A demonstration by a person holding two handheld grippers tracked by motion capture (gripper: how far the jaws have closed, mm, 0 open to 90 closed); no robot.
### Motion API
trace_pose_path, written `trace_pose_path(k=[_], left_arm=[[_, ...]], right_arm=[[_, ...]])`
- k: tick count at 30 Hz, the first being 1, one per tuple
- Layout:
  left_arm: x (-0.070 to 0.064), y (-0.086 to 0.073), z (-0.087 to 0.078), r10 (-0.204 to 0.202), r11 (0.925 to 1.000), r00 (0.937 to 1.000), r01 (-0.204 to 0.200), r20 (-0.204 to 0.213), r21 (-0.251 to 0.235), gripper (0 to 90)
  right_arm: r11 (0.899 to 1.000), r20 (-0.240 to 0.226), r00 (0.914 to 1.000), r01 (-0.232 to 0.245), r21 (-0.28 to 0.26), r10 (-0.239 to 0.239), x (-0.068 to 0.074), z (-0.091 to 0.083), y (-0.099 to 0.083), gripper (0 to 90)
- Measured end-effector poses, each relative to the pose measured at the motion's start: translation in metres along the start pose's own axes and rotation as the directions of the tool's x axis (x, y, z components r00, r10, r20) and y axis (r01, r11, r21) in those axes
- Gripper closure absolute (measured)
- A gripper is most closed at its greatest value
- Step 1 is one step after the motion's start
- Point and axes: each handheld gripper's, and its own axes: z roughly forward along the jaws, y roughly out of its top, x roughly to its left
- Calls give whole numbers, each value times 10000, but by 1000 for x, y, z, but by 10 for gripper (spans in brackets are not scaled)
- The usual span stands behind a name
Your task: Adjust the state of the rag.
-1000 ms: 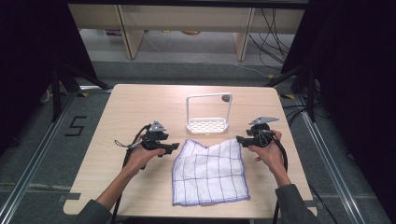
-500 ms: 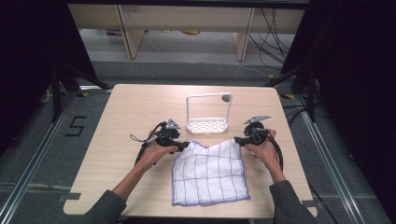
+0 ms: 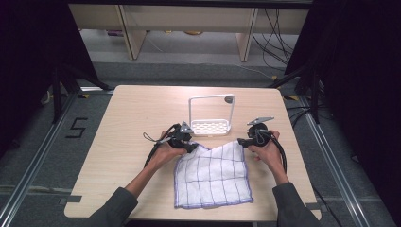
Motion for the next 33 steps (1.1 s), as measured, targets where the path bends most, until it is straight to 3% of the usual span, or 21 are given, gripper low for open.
trace_pose_path(k=[2,4,6,7,8,9,11,14,15,17,18,23,26,31,32,33], left_arm=[[-1,0,0,56,10000,9997,-55,221,-26,659],[-2,0,0,197,9998,9989,-195,414,-41,726],[-2,-1,-1,264,9996,9984,-262,509,-56,794],[-2,-1,-1,228,9997,9988,-222,423,-130,829],[-2,-2,-2,199,9997,9992,-192,359,-179,847],[-2,-2,-2,144,9997,9993,-137,351,-202,853],[0,-3,-4,52,9994,9995,-42,302,-333,858],[5,-3,-10,95,9990,9999,-90,102,-445,861],[6,-4,-12,44,9987,10000,-41,55,-499,862],[9,-4,-15,-77,9980,10000,79,30,-624,862],[10,-5,-18,-78,9977,10000,80,27,-676,863],[16,-5,-33,-374,9937,9993,368,-37,-1062,864],[19,-4,-42,-776,9877,9968,798,216,-1345,864],[23,-4,-58,-714,9844,9974,700,-27,-1611,864],[23,-4,-62,-681,9837,9977,667,-30,-1670,863],[23,-3,-64,-647,9834,9979,626,-70,-1705,863]], right_arm=[[9994,-79,10000,-11,339,14,1,4,0,447],[9985,47,9994,338,421,-340,1,9,-2,466],[9979,-69,9995,308,568,-305,2,13,-3,525],[9991,-286,9994,-183,377,193,5,15,-4,571],[9991,-367,9990,-257,342,269,5,14,-5,620],[9992,-567,9983,131,389,-109,3,13,-4,679],[9994,-784,9968,205,291,-181,5,13,-5,788],[9974,-882,9943,635,328,-604,6,13,-4,862],[9978,-863,9940,667,-57,-669,6,15,-4,875],[9984,-998,9934,548,-122,-558,5,11,-3,881],[9973,-927,9930,726,-87,-731,3,8,-2,882],[9954,-952,9938,506,-809,-582,2,-9,5,885],[9934,-1022,9927,542,-1011,-645,1,-23,11,885],[9873,-1169,9902,581,-1481,-759,1,-38,17,887],[9886,-1185,9917,312,-1475,-490,4,-40,17,887],[9857,-1186,9899,587,-1579,-779,1,-43,18,888]])
